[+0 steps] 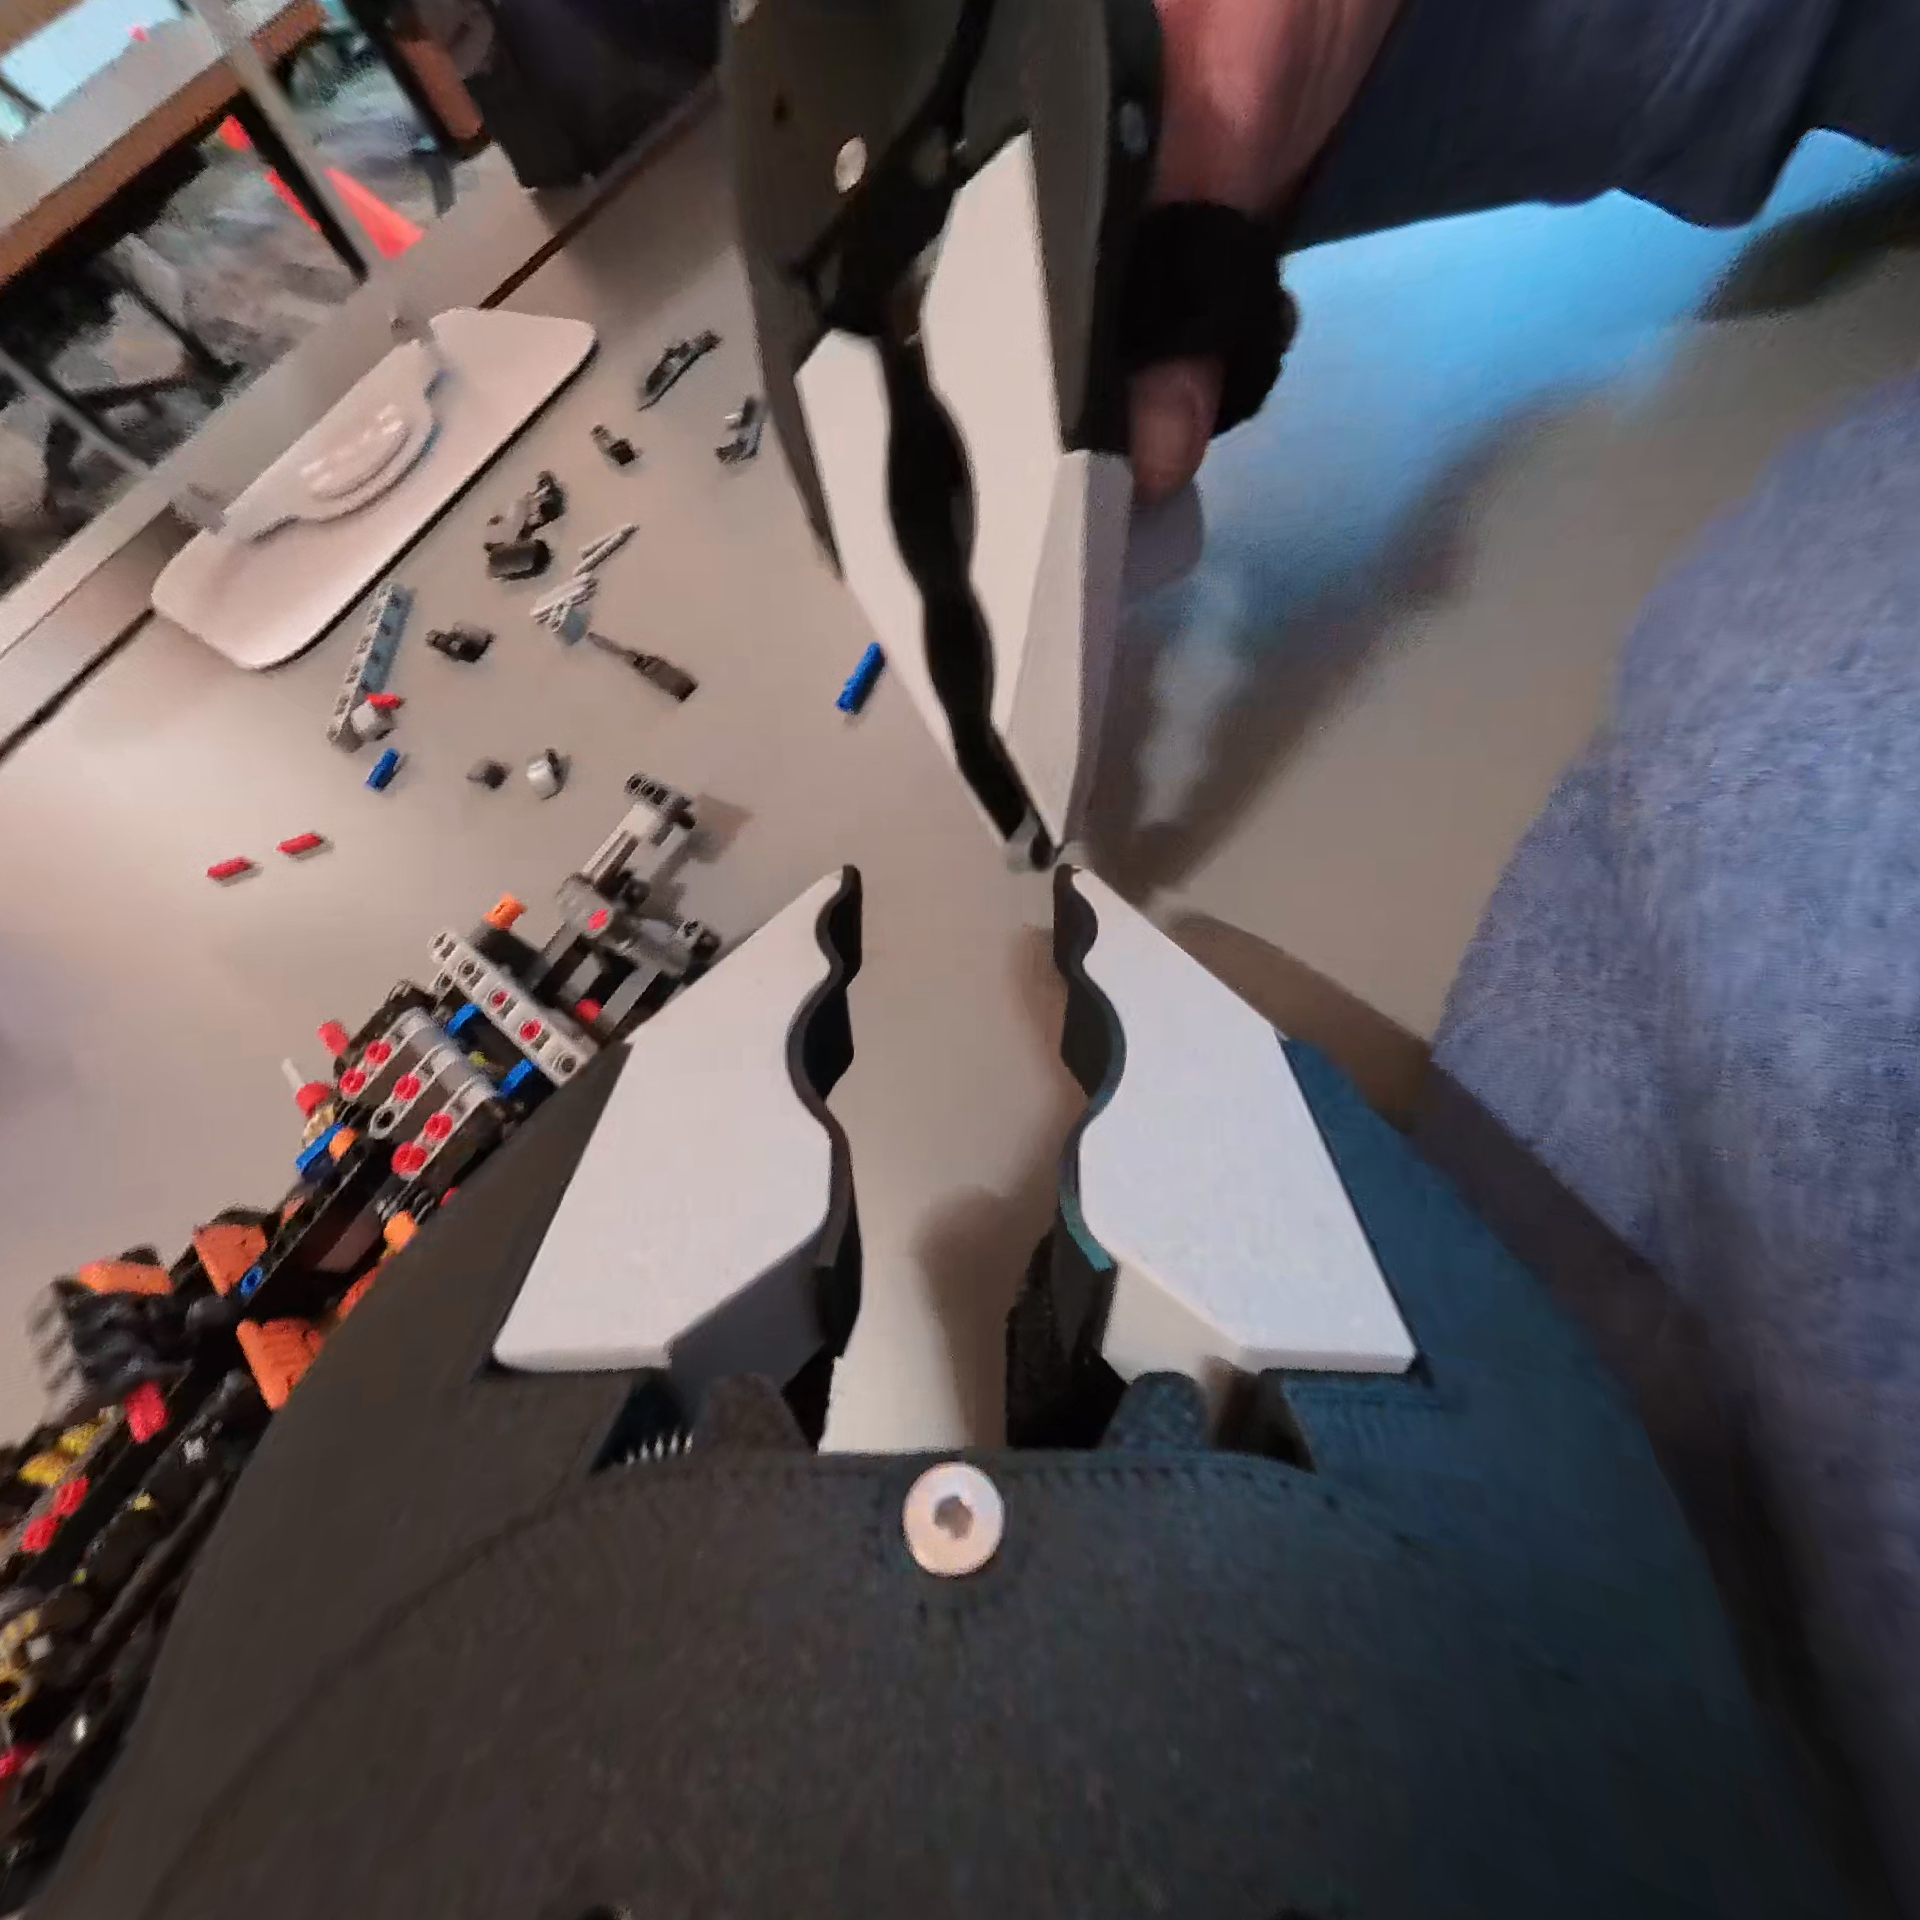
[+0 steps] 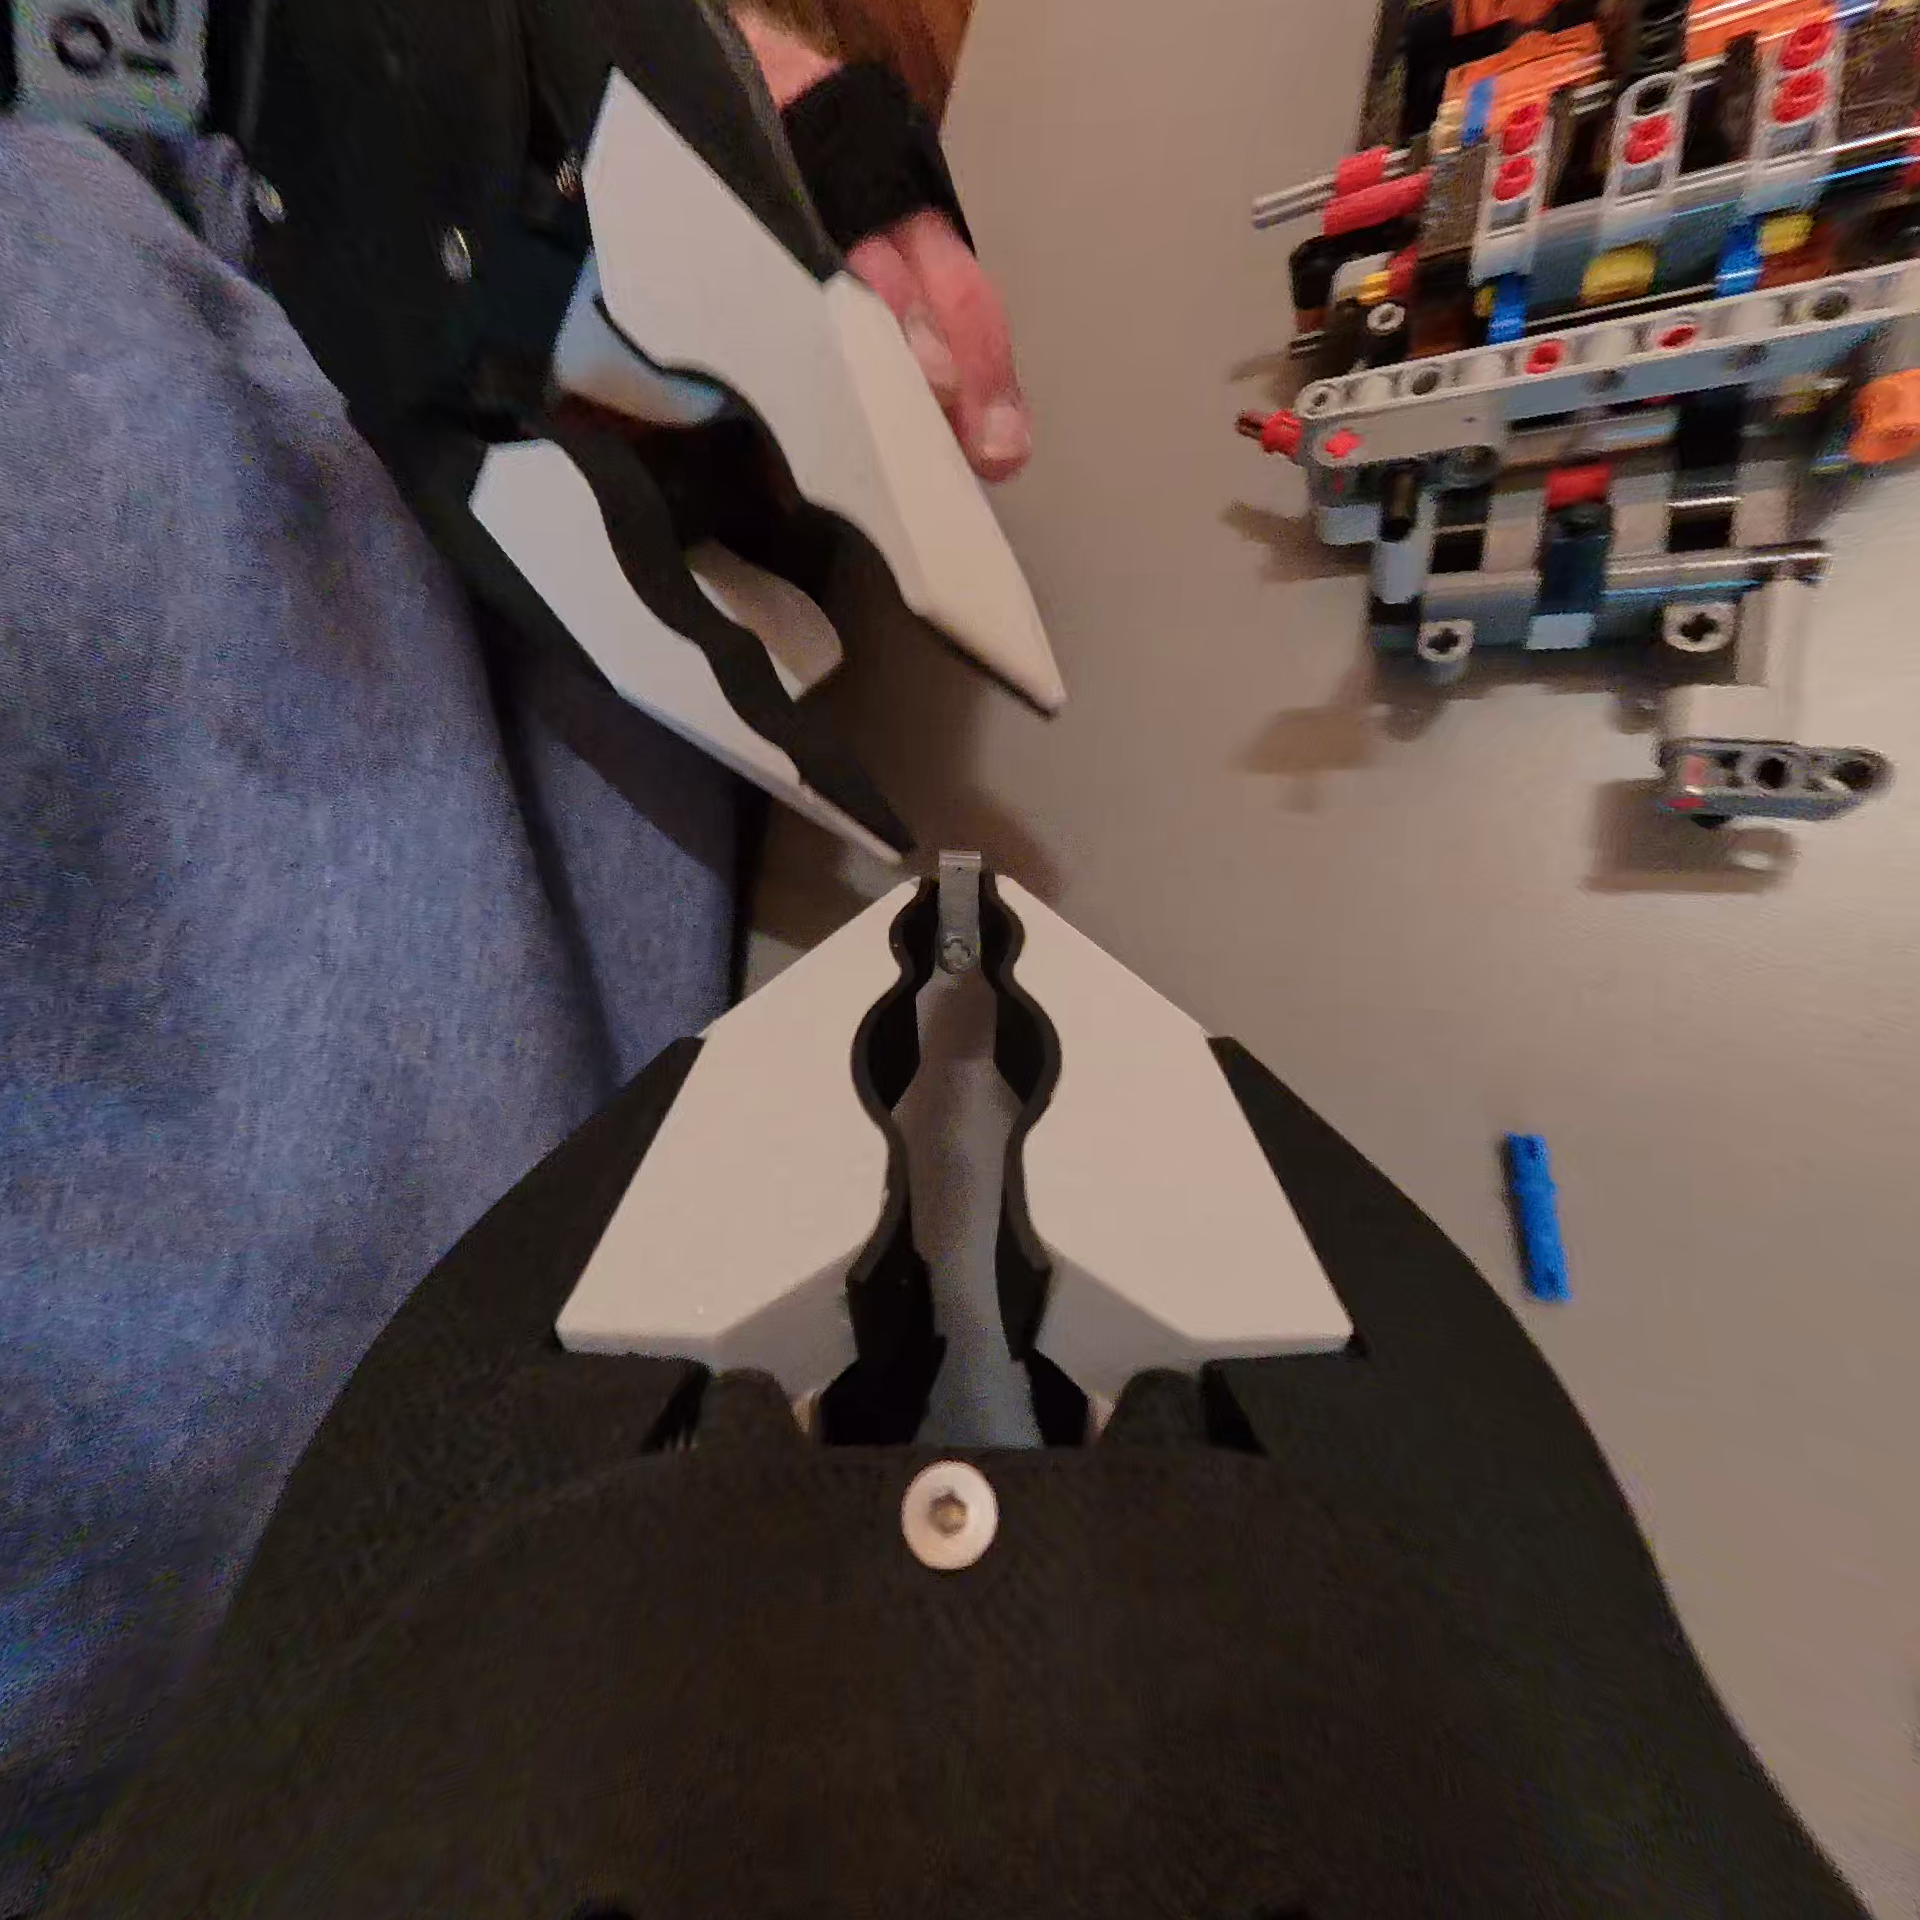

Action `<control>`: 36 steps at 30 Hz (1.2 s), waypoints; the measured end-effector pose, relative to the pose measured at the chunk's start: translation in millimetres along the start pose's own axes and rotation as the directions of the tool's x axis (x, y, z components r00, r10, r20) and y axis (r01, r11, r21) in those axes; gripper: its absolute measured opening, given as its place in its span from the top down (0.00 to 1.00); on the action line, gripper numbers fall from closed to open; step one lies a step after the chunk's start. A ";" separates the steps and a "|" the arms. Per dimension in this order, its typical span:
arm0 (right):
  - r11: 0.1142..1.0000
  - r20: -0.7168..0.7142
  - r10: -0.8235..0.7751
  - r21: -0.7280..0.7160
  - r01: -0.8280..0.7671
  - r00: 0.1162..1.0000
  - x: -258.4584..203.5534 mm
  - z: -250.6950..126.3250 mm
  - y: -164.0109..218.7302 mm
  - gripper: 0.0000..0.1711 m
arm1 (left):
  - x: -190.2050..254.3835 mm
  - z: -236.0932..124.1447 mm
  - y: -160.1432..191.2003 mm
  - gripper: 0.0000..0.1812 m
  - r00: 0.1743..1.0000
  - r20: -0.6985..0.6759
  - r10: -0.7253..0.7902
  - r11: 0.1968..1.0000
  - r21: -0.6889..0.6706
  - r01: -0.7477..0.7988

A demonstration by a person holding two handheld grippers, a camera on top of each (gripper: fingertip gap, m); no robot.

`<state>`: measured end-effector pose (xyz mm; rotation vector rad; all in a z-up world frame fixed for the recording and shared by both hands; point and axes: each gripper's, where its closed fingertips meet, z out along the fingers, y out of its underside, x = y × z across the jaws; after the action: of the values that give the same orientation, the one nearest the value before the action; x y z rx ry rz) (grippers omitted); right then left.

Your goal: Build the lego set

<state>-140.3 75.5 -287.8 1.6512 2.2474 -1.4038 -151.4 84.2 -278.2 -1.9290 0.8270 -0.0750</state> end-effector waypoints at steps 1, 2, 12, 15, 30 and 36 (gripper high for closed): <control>1.000 0.025 0.010 0.014 -0.010 1.000 -2.1 1.2 -1.8 0.97 | 4.7 1.6 -1.3 0.81 0.999 -0.008 0.035 0.999 0.000 -0.035; 0.999 0.049 0.022 0.028 -0.024 0.999 -3.0 0.7 -3.7 0.97 | 7.4 2.7 -1.6 0.81 0.998 -0.006 0.066 0.998 -0.001 -0.066; 0.990 0.252 0.099 0.070 -0.121 0.963 -11.5 -9.3 -9.6 0.97 | 13.4 4.6 -13.9 0.93 0.983 0.015 0.181 0.983 0.037 -0.181; 0.984 0.278 0.123 0.091 -0.153 0.953 -10.6 -11.2 -12.0 0.97 | 10.5 4.1 -15.3 0.95 0.986 0.022 0.163 0.986 0.042 -0.164; 0.938 -0.103 0.186 0.315 -0.146 0.977 15.6 -47.7 -9.8 0.85 | 6.7 10.5 -3.0 0.97 0.997 -0.055 0.051 0.996 -0.065 -0.055; 0.914 -0.327 0.249 0.391 -0.109 0.912 7.8 -113.3 34.7 0.87 | 12.6 29.8 8.3 0.97 0.984 -0.166 -0.060 0.981 -0.190 0.027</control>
<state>-64.7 157.2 -246.2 2.3593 1.9986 -1.6584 -134.4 97.8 -303.5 -2.1407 0.9332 -0.1980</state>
